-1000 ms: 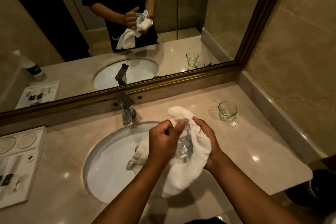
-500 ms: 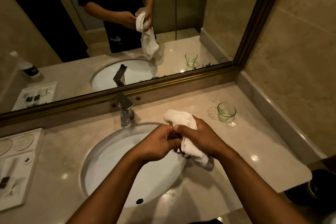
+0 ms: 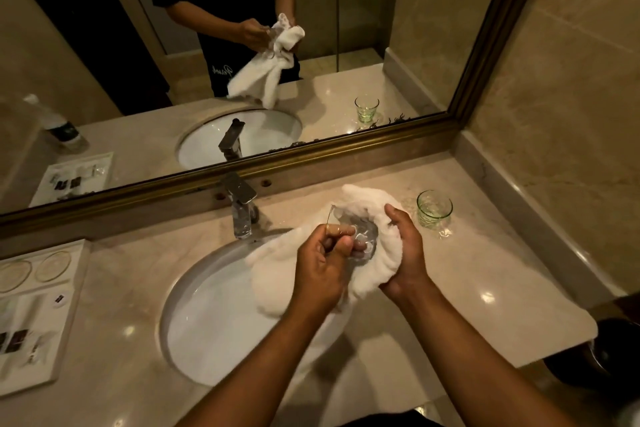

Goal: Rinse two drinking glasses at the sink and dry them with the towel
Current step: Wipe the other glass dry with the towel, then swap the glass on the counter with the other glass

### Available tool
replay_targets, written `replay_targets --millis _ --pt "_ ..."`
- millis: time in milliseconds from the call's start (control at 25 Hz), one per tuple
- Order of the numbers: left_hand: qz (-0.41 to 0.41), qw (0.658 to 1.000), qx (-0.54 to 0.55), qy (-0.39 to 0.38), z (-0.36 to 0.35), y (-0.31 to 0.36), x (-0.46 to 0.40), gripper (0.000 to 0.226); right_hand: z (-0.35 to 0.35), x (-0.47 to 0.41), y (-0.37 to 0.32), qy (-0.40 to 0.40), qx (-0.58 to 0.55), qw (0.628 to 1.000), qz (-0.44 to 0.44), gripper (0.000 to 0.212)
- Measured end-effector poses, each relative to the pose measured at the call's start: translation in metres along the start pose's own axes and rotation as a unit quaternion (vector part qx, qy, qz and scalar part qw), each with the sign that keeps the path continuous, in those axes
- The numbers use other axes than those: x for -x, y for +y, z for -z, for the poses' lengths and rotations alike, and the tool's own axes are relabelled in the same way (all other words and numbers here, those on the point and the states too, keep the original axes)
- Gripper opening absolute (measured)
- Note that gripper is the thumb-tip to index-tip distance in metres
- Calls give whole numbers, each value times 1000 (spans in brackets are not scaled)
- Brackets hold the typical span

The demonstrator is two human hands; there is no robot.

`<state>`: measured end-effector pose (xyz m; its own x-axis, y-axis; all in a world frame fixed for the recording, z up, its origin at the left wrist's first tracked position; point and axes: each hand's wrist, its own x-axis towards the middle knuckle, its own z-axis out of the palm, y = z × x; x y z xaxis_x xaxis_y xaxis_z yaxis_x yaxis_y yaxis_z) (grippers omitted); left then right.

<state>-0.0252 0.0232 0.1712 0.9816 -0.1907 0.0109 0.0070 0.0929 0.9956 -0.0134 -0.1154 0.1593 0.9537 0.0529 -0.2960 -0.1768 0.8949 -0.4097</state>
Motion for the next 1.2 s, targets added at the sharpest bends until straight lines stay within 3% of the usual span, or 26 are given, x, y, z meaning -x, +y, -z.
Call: replay_targets --millis 80,200,280,360,440,520,640,720,840,960,1080,1200 --pt "1 998 -20 58 -11 -12 4 8 2 0 18 98 9 995 35 39" --pt "-7 988 -128 90 -20 -15 7 12 3 9 32 213 163 956 123 18" --pt "-18 974 -219 62 -21 -14 4 8 -1 17 35 217 196 944 152 22" --pt "-79 951 -298 -17 -17 -14 -3 9 8 19 32 212 177 950 144 33" --pt "-203 895 -387 -84 -11 -18 -13 22 16 25 24 182 107 973 89 51" --pt "-239 866 -432 -74 -12 -20 -16 45 26 30 19 143 49 987 52 53" --pt "-140 894 -425 -24 -25 -17 -10 87 42 33 18 124 14 991 48 56" --pt "-79 920 -373 -87 -28 -18 -8 98 48 38 15 118 -5 992 40 60" --pt "-30 939 -300 -165 -28 -20 -8 100 56 42 7 110 -13 993 48 63" --pt "-56 943 -294 -145 -35 -21 -8 101 63 46 0 174 45 982 59 56" --pt "-82 946 -290 -118 -47 -27 -18 101 84 45 -12 296 134 940 99 41" --pt "-60 945 -305 -100 -49 -47 -49 103 108 55 -30 285 97 946 120 49"
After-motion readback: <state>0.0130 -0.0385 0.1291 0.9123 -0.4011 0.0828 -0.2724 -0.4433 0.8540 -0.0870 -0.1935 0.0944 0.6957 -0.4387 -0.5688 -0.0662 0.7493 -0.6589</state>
